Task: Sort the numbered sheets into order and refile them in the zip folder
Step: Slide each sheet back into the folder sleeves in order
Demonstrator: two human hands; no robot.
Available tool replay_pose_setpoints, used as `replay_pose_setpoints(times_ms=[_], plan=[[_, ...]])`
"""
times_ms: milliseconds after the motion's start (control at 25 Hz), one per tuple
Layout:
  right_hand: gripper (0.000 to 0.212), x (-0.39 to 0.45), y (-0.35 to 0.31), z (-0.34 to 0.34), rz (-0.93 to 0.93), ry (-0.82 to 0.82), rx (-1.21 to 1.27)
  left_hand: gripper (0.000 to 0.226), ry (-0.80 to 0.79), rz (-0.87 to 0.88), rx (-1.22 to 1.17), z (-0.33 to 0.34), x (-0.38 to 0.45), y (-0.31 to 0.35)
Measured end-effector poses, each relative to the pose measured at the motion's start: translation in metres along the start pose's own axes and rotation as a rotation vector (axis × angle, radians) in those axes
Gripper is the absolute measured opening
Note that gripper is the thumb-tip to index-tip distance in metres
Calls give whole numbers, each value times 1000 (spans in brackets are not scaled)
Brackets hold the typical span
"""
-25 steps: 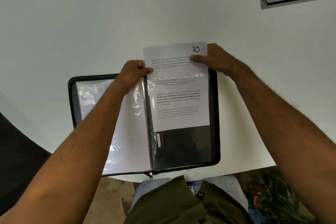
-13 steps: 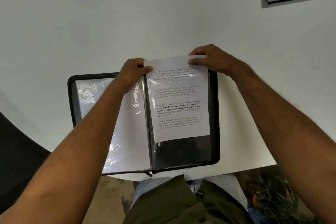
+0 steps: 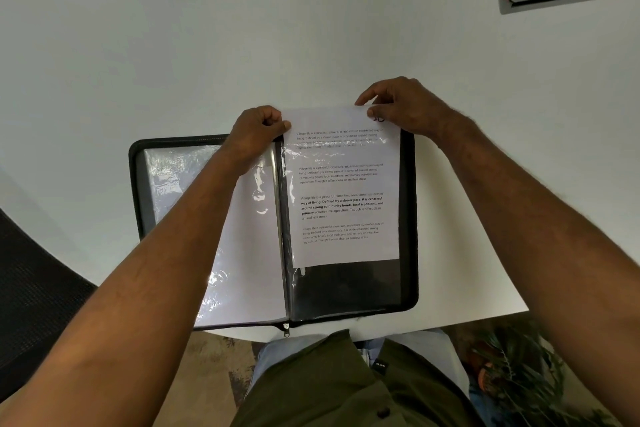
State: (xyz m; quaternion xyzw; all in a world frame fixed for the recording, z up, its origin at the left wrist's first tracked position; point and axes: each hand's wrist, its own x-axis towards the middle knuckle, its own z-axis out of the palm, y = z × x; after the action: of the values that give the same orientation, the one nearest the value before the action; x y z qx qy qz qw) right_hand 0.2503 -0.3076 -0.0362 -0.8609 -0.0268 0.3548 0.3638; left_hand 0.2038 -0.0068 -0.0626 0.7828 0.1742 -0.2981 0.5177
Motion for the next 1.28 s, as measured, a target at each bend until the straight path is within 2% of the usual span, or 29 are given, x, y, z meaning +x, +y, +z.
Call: replay_pose_setpoints(times_ms=[160, 240, 560, 760, 880, 1040, 1200, 1280], plan=[[24, 0, 3, 2, -10, -136, -91, 5, 4, 1, -21, 1, 3, -4], [24, -1, 4, 3, -15, -182, -100, 2, 9, 15, -15, 1, 2, -4], [26, -9, 6, 16, -66, -305, -216, 8, -63, 61, 119, 1, 2, -7], [25, -15, 8, 24, -166, -220, -220, 3, -80, 91, 327, 4, 6, -14], [22, -15, 12, 28, -176, -233, -279, 6, -79, 116, 399, 5, 6, -13], [24, -15, 12, 28, -188, -261, -364, 10, -96, 128, 434, 5, 8, -19], [22, -18, 3, 31, -211, -282, -470, 27, -87, 117, 434, 5, 13, -24], [23, -19, -1, 34, -220, -299, -513, 23, -85, 120, 432, 5, 13, -22]])
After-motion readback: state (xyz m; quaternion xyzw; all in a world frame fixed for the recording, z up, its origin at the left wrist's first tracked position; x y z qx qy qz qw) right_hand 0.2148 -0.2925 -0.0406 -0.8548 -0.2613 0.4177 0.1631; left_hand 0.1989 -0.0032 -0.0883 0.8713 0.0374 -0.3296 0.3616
